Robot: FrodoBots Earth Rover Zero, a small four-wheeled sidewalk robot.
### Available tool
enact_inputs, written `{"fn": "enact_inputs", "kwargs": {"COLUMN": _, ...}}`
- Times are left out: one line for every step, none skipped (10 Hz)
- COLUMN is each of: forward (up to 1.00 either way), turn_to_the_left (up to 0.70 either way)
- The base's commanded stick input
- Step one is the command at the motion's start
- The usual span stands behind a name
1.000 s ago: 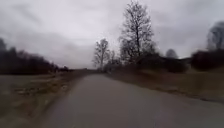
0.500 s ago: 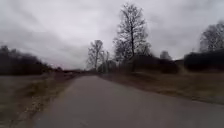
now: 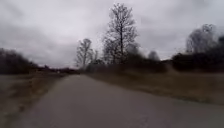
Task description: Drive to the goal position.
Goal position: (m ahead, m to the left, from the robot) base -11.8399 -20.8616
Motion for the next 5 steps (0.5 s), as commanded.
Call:
{"fn": "enact_inputs", "kwargs": {"forward": 0.26, "turn_to_the_left": -0.64}}
{"fn": "enact_inputs", "kwargs": {"forward": 0.26, "turn_to_the_left": -0.64}}
{"fn": "enact_inputs", "kwargs": {"forward": 0.23, "turn_to_the_left": -0.92}}
{"fn": "enact_inputs", "kwargs": {"forward": 0.23, "turn_to_the_left": -0.92}}
{"fn": "enact_inputs", "kwargs": {"forward": 0.23, "turn_to_the_left": -0.92}}
